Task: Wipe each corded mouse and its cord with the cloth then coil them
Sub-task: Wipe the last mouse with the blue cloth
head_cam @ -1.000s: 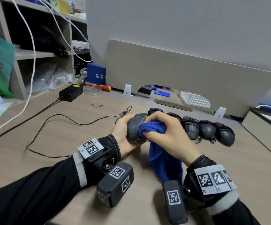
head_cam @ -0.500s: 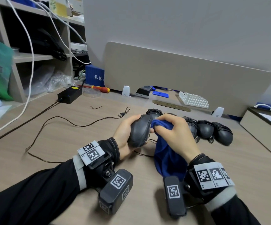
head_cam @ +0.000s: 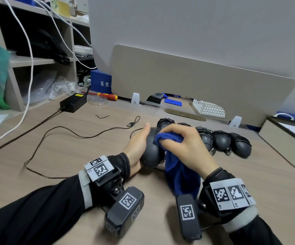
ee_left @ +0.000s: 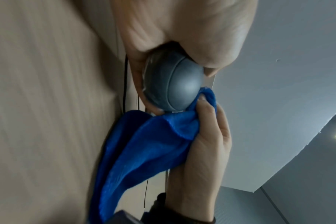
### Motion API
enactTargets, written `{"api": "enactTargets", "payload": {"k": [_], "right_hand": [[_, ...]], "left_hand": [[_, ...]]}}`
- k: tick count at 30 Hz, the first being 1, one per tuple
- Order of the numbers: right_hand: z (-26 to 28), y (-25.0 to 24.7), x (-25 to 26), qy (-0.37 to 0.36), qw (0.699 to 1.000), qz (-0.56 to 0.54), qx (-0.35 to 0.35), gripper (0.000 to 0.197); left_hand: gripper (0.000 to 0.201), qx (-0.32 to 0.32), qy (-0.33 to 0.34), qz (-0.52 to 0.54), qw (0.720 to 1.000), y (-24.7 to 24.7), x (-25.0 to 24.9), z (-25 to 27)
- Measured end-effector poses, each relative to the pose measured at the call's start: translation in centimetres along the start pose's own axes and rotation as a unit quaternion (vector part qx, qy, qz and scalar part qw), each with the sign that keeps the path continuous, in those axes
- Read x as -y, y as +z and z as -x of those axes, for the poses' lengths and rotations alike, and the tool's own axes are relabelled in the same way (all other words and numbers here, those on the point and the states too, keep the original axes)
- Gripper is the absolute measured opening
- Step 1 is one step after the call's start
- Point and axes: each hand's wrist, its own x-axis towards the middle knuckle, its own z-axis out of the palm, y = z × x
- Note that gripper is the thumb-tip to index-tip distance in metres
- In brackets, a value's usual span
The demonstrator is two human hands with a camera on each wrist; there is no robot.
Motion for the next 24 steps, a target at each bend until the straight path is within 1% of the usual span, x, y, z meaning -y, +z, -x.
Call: {"api": "enactTargets", "payload": {"k": [1, 2, 4, 5, 6, 7, 9, 11, 12, 14, 16, 17, 19, 20, 21, 23, 24], "right_hand": [[0.2, 0.3, 0.4, -0.01, 1.0, -0.004, 0.029, 0.013], [0.2, 0.5, 0.5, -0.006, 0.999, 0.001, 0.033, 0.014], [-0.1, 0.5, -0.3, 0.038, 0.999, 0.004, -0.016, 0.015], [-0.1, 0.3, -0.9, 0.062, 0.997, 0.014, -0.047, 0.016], [-0.2, 0.0, -1.2, 0.079, 0.994, 0.028, -0.063, 0.016], [-0.1, -0.2, -1.3, 0.087, 0.994, 0.035, -0.063, 0.013], [-0.2, -0.4, -1.2, 0.08, 0.996, 0.023, -0.045, 0.009], [-0.1, -0.3, -0.4, 0.073, 0.996, -0.039, -0.017, 0.015], [-0.1, -0.2, 0.0, 0.07, 0.994, -0.087, -0.017, 0.015], [-0.2, -0.3, 0.5, 0.085, 0.975, -0.2, -0.051, 0.014], [-0.4, -0.5, 0.6, 0.122, 0.949, -0.272, -0.1, 0.016], [-0.5, -0.6, 0.5, 0.13, 0.946, -0.27, -0.124, 0.018], [-0.6, -0.7, 0.0, 0.119, 0.956, -0.214, -0.165, 0.022], [-0.5, -0.7, -0.1, 0.104, 0.961, -0.188, -0.172, 0.021], [-0.5, -0.8, -0.1, 0.085, 0.969, -0.163, -0.166, 0.022], [-0.3, -0.8, 0.2, 0.032, 0.989, -0.082, -0.118, 0.025], [-0.3, -0.8, 0.3, 0.018, 0.994, -0.046, -0.099, 0.025]], "left_hand": [[0.062, -0.016, -0.003, 0.002, 1.0, -0.1, 0.0, -0.2], [0.066, -0.023, -0.001, -0.004, 1.0, -0.2, -0.1, -0.3], [0.066, -0.016, 0.0, -0.015, 1.0, -0.2, 0.0, -0.4], [0.064, -0.002, -0.008, -0.02, 1.0, 0.0, 0.0, -0.1], [0.064, 0.018, -0.018, -0.023, 0.999, 0.2, 0.0, 0.3], [0.064, 0.033, -0.027, -0.025, 0.999, 0.3, -0.1, 0.5], [0.069, 0.039, -0.031, -0.028, 0.998, 0.2, -0.1, 0.5], [0.072, 0.032, -0.02, -0.02, 0.999, 0.1, -0.4, 0.4], [0.072, 0.027, -0.013, -0.021, 0.999, 0.0, -0.5, 0.4], [0.071, 0.021, 0.001, -0.037, 0.999, 0.0, -0.5, 0.2], [0.067, 0.026, 0.019, -0.05, 0.998, 0.0, -0.6, 0.3], [0.064, 0.031, 0.027, -0.056, 0.998, 0.1, -0.6, 0.3], [0.059, 0.039, 0.048, -0.075, 0.995, 0.2, -0.6, 0.4], [0.056, 0.04, 0.062, -0.083, 0.994, 0.3, -0.6, 0.5], [0.054, 0.042, 0.072, -0.094, 0.992, 0.3, -0.5, 0.6], [0.052, 0.057, 0.094, -0.121, 0.987, 0.4, -0.4, 0.5], [0.052, 0.062, 0.109, -0.135, 0.983, 0.4, -0.3, 0.4]]}}
